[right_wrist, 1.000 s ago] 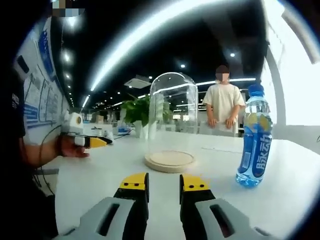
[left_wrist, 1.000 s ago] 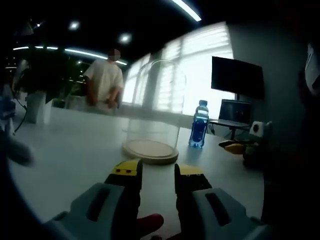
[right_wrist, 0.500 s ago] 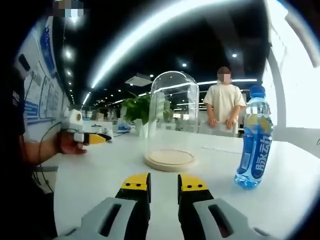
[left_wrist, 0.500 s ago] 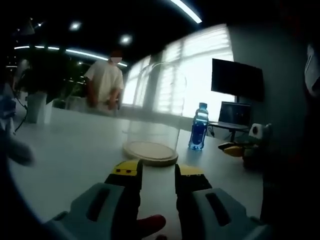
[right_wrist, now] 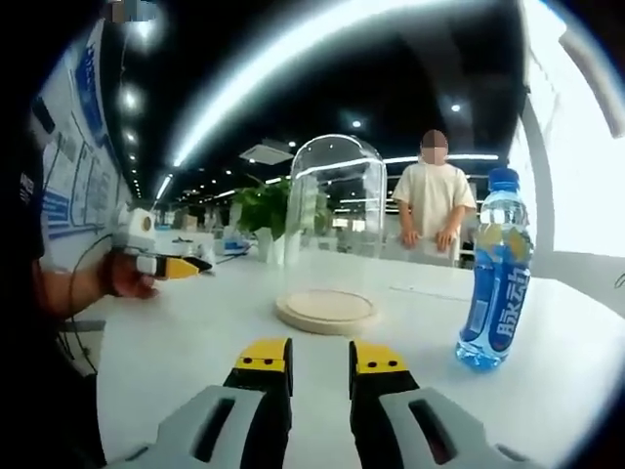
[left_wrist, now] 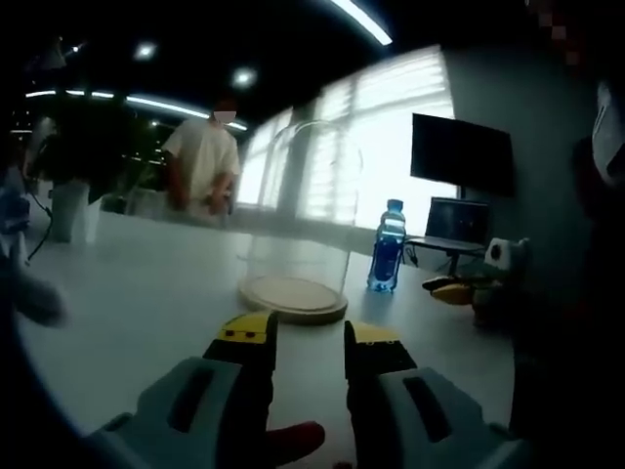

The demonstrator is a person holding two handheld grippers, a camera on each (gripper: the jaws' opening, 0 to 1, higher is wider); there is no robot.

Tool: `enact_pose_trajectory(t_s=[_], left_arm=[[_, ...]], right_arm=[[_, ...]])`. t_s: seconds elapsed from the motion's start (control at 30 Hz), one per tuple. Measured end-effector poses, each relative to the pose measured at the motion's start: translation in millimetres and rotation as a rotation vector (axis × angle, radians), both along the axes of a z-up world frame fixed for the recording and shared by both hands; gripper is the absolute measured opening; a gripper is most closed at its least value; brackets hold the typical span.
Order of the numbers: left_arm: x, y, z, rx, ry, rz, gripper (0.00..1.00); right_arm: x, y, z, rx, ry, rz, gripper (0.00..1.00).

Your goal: Open the cover put in the Mizone put the cover back on

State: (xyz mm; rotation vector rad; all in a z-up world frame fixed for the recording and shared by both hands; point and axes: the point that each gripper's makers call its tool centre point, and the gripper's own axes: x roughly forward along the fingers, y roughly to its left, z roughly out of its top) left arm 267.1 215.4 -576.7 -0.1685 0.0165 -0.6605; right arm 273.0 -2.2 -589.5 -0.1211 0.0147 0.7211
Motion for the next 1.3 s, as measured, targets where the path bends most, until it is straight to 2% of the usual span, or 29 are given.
enact_pose_trajectory(t_s=[0.17, 0.23, 0.3, 0.33, 0.5, 0.67, 0.8, 1.03, 1.3], left_arm=[[0.1, 1.0, -0.3, 0.010, -0.003, 0.004, 0.23], [0.5, 1.7, 0.2, 0.003, -0.001, 0.007, 0.23], [0.4, 1.9, 1.1, -0.005, -0.001, 0.007, 0.23], [0.8, 2.6, 1.0, -0.005, 0.000, 0.009, 0.23], [2.6, 3.1, 2.0, -0.019, 0.015, 0.009, 0.24], [3.0, -1.8, 5.9, 0.036, -0.005, 0.003, 0.24], [5.7, -1.4, 12.2, 0.034, -0.006, 0.002, 0.26], [14.0, 4.9, 20.2, 0.035, -0.002, 0.007, 0.30], [23.3, 4.1, 33.7, 0.071, -0.035, -0.010, 0.33]], right_arm=[[-0.3, -0.1, -1.3, -0.019, -0.016, 0.006, 0.17], [-0.9, -0.5, 1.3, 0.009, -0.014, 0.012, 0.18], [-1.3, -0.2, 3.2, 0.076, 0.031, 0.010, 0.23], [-0.4, -0.5, 4.4, 0.088, 0.034, 0.006, 0.25], [-2.4, 4.3, 1.3, 0.043, 0.033, 0.001, 0.26], [-3.1, 5.1, -0.4, 0.044, 0.055, 0.000, 0.26], [-1.3, 3.0, 1.7, 0.061, 0.077, -0.003, 0.27], [1.6, 5.0, 15.1, 0.061, 0.067, 0.008, 0.28], [11.7, 10.2, 36.0, 0.057, 0.040, 0.039, 0.30]])
